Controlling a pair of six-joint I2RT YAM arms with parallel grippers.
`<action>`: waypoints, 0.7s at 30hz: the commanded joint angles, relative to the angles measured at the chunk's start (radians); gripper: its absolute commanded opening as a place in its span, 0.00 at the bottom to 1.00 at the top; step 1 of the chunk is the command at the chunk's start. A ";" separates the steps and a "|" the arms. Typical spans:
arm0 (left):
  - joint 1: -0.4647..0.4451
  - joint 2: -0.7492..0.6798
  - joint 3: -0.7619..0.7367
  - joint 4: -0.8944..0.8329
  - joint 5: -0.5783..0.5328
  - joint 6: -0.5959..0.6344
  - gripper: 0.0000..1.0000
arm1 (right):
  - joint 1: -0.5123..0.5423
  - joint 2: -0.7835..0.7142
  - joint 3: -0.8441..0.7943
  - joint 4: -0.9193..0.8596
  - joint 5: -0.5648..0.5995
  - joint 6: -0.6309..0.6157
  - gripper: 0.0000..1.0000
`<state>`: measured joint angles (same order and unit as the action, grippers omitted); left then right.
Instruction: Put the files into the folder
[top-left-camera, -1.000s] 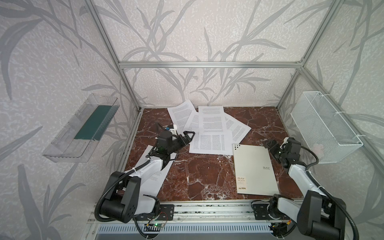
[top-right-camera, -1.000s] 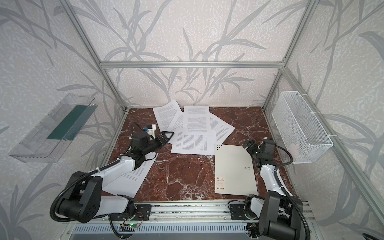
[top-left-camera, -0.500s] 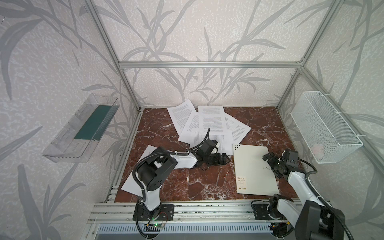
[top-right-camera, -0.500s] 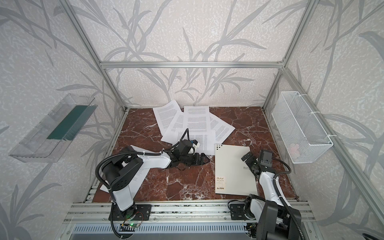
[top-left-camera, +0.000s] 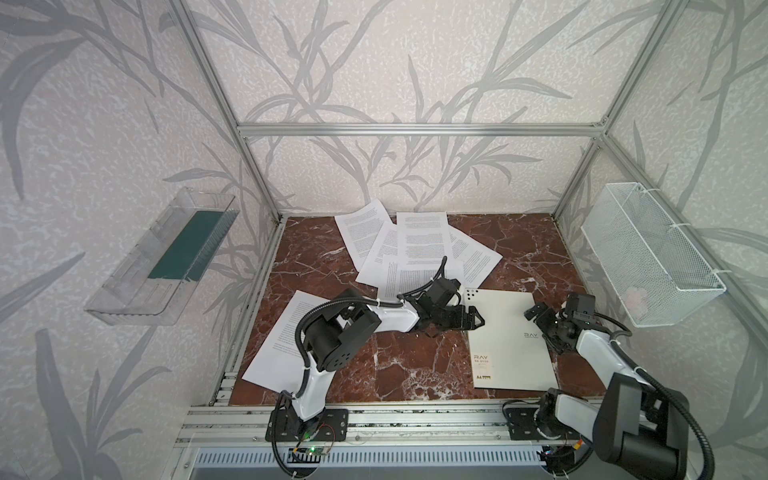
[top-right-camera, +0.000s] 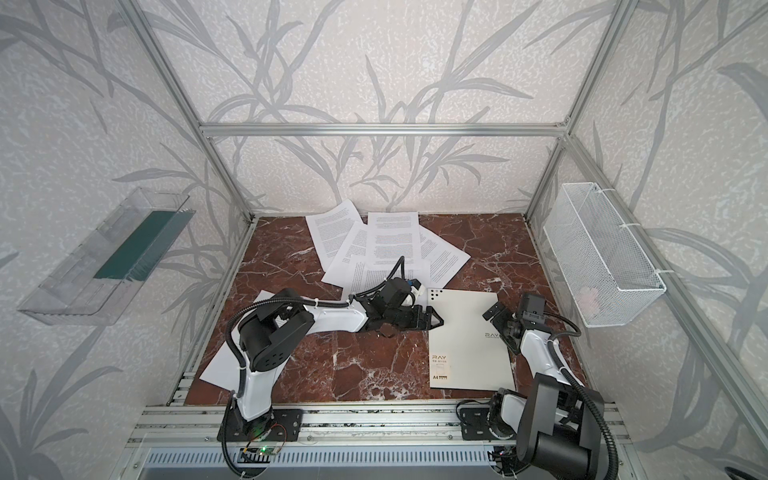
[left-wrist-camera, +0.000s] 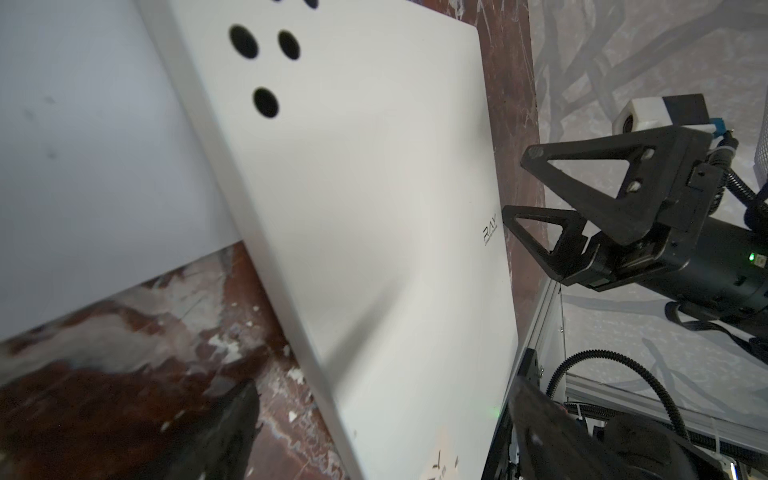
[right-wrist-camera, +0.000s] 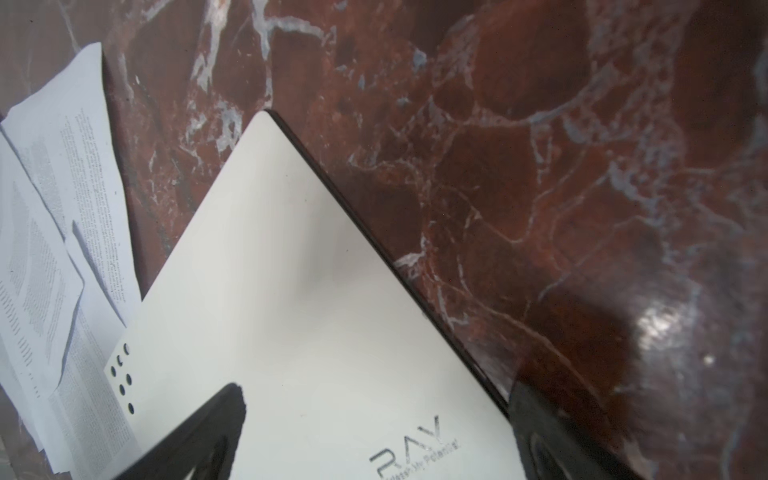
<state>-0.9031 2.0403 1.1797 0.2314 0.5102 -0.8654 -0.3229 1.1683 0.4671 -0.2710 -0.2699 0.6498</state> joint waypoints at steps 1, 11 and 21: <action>-0.004 0.058 0.065 -0.073 0.016 -0.036 0.93 | 0.007 0.031 -0.042 -0.046 -0.091 0.007 1.00; 0.076 0.212 0.409 -0.339 0.048 0.044 0.91 | 0.145 0.116 -0.017 0.078 -0.134 0.084 0.99; 0.206 0.129 0.588 -0.569 0.018 0.150 0.92 | 0.228 0.186 -0.011 0.250 -0.191 0.140 0.99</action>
<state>-0.6922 2.2837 1.7538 -0.2592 0.5106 -0.7689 -0.1085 1.3392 0.5014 0.0135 -0.3630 0.7559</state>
